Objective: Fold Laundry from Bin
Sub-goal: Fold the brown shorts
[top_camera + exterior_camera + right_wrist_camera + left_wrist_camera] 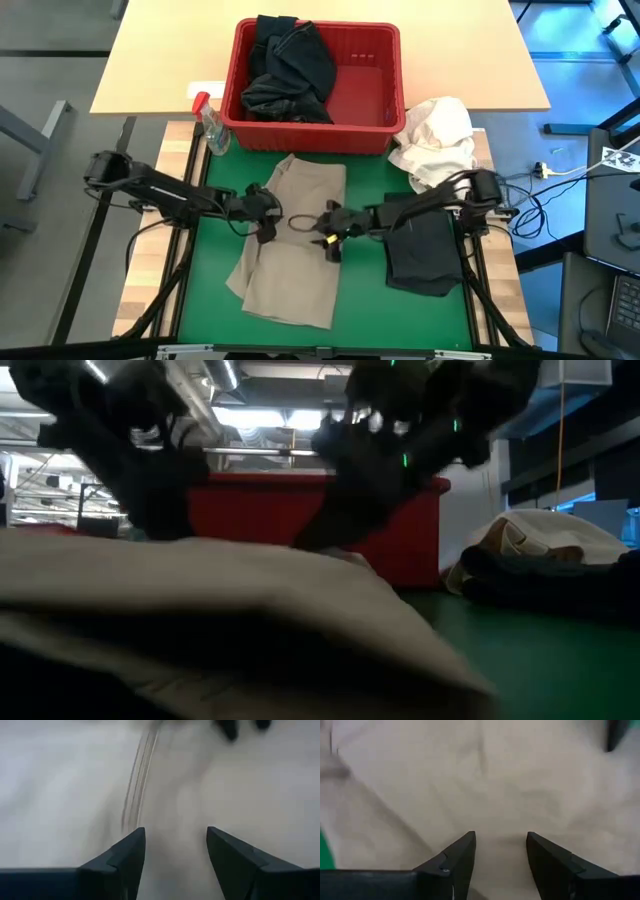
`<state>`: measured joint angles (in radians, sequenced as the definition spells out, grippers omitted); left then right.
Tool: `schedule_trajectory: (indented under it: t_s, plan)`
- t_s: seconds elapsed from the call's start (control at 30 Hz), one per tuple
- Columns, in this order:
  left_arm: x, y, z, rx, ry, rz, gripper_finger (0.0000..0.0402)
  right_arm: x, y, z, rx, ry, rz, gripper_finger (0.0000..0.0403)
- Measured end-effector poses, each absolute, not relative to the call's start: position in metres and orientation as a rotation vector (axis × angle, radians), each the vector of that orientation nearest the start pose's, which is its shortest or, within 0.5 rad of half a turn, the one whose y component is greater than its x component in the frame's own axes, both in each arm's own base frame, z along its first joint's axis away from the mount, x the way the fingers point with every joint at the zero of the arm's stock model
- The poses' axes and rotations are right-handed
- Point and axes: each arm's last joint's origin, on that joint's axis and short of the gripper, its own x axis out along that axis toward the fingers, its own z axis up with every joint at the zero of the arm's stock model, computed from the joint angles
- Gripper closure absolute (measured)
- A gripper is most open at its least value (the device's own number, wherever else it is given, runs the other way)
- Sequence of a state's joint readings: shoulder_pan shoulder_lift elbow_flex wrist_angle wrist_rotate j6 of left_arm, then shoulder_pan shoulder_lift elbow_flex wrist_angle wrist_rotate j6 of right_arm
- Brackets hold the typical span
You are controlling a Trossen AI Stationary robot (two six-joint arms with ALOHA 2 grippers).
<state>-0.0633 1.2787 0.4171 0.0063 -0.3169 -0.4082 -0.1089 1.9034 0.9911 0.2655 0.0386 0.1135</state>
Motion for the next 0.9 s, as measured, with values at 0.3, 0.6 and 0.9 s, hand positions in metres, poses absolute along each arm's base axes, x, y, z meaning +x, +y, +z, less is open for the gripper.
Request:
schedule_trajectory:
  t_s: [0.3,0.6,0.9]
  plan:
    - [0.207,0.008,0.118,-0.261,0.854,0.525,0.023,0.37,-0.055,0.116,0.108,0.802,-0.224,0.0194]
    - [0.233,0.005,0.193,-0.316,0.621,0.368,0.023,0.33,-0.074,0.183,-0.061,0.951,-0.169,0.0194]
    - [0.212,0.034,0.186,-0.468,0.696,0.565,0.023,0.325,-0.071,0.217,0.045,0.781,-0.203,0.0194]
